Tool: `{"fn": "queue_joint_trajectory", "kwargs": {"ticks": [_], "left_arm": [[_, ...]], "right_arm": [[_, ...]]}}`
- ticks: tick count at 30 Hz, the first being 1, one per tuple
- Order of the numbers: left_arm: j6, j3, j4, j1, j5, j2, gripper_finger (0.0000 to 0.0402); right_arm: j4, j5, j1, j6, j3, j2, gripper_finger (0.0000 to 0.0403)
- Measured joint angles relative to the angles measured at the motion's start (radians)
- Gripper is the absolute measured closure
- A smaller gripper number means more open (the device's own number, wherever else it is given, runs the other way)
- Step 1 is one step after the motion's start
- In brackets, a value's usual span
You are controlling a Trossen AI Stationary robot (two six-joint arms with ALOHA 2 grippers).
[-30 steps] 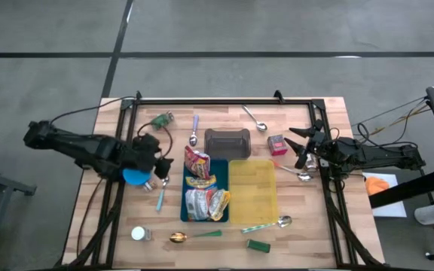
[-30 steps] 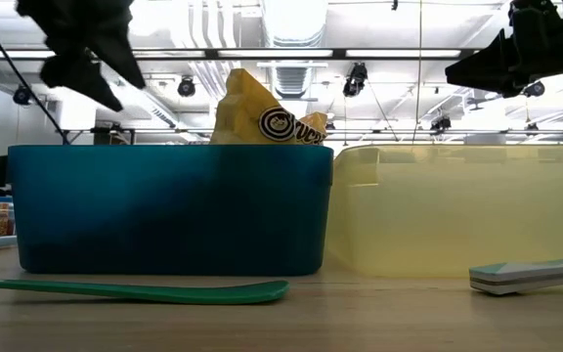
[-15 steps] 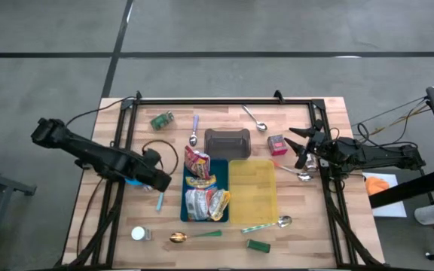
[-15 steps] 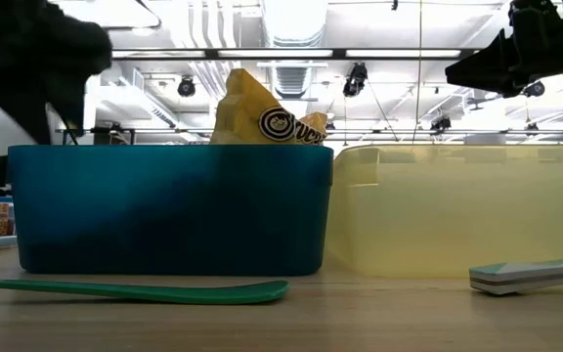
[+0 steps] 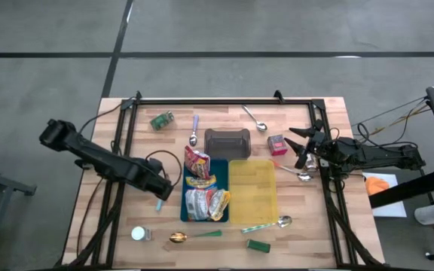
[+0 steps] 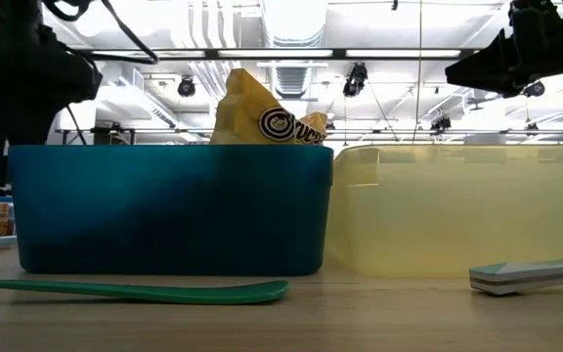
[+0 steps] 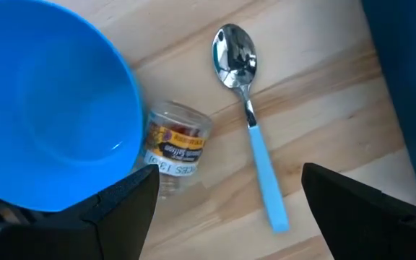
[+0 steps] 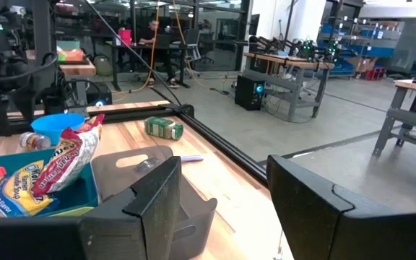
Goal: Pick & Place Food Item
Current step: Put the brown spice bottle into the black bin
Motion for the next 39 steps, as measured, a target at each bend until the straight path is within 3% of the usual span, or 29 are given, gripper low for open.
{"fn": "queue_joint_trajectory", "kwargs": {"ticks": [19,39], "left_arm": [[0.033,-0.014,0.029,-0.002,0.037,0.157,0.0058],[0.044,-0.039,0.111,-0.001,0.045,0.162,0.0058]], "right_arm": [[0.000,0.000,0.000,0.000,0.000,0.000,0.0203],[0.000,0.000,0.000,0.000,0.000,0.000,0.0203]]}}
